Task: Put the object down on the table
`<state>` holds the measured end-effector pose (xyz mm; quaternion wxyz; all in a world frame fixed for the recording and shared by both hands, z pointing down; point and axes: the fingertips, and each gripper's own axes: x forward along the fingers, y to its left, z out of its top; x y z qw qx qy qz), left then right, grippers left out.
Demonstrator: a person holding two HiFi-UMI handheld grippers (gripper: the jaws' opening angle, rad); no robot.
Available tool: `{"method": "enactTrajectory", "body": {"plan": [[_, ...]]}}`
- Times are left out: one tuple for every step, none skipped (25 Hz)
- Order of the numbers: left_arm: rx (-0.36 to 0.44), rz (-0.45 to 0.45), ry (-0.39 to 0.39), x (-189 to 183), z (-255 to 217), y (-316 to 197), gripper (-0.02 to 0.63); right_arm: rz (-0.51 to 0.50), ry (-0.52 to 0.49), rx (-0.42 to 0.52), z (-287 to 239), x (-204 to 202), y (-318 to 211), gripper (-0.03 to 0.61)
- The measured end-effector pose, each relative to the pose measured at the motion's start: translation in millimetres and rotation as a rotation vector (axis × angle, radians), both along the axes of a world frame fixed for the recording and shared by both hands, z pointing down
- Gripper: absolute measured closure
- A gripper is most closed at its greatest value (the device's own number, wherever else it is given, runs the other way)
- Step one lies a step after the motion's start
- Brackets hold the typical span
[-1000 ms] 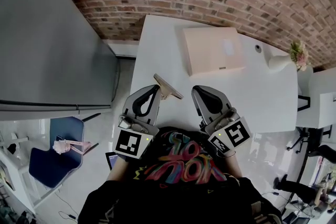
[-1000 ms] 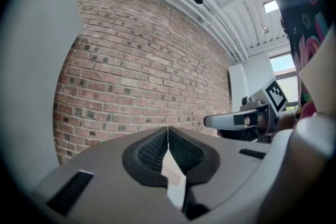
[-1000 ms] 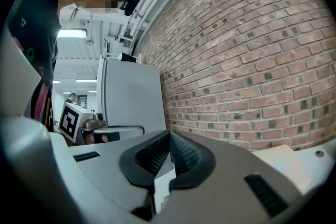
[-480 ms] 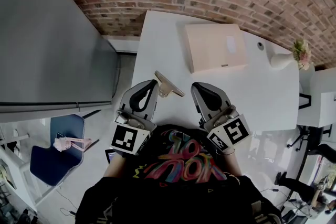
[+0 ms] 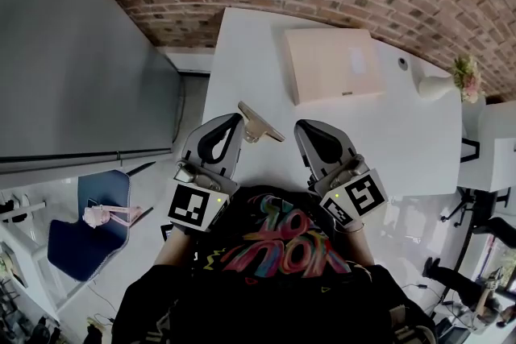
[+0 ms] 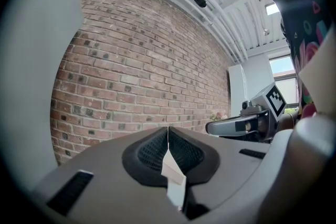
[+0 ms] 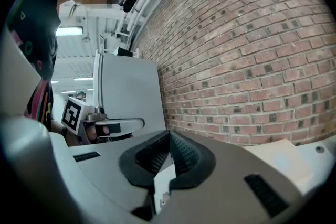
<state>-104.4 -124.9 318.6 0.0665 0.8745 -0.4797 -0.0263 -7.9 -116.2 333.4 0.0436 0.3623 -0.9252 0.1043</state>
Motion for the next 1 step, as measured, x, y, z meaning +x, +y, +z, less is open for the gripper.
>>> {"method": "enactTrajectory", "body": {"plan": [[0.009, 0.001, 0.012, 0.8, -2.9, -2.7, 0.588, 0.0, 0.0, -0.001, 0.9, -0.1, -1.0, 0.563]]}}
